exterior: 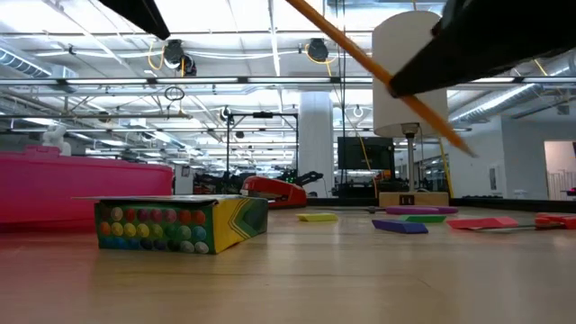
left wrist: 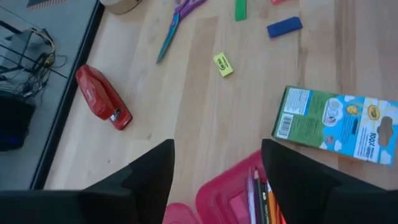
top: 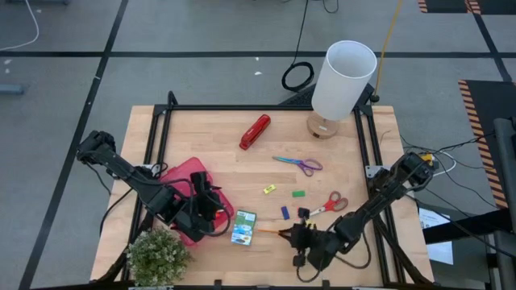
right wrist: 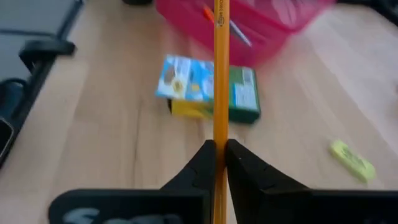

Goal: Pack school essentials
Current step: Put the orange pencil into the red supply box

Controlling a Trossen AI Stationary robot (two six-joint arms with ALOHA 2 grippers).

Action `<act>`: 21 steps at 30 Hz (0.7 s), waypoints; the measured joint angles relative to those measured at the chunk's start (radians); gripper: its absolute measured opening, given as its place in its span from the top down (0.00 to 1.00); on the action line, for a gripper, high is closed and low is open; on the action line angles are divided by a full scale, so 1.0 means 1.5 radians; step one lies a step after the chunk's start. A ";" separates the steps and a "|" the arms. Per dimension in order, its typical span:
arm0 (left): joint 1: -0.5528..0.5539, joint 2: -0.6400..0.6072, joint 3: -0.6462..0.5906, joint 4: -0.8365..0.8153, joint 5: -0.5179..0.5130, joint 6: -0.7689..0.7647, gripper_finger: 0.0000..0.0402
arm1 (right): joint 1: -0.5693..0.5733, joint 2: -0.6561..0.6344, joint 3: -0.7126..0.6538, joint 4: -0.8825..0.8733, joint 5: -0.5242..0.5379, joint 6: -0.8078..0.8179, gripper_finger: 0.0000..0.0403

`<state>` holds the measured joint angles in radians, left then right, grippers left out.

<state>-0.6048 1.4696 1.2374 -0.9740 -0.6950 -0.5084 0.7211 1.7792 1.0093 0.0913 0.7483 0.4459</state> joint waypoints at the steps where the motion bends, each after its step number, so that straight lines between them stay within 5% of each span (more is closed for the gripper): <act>1: 0.000 0.000 -0.008 0.013 -0.001 0.005 0.41 | -0.006 0.000 -0.017 0.050 -0.009 -0.028 0.95; 12: 0.005 0.000 -0.085 0.224 0.014 0.114 0.42 | -0.078 -0.106 -0.138 0.357 -0.083 -0.258 0.95; 21: 0.047 0.000 -0.101 0.524 0.043 0.317 0.42 | -0.102 -0.164 -0.236 0.461 -0.084 -0.288 0.95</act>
<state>-0.5346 1.4696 1.0863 -0.1880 -0.6299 -0.0322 0.5678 1.5330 0.6560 0.7826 0.6228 0.0140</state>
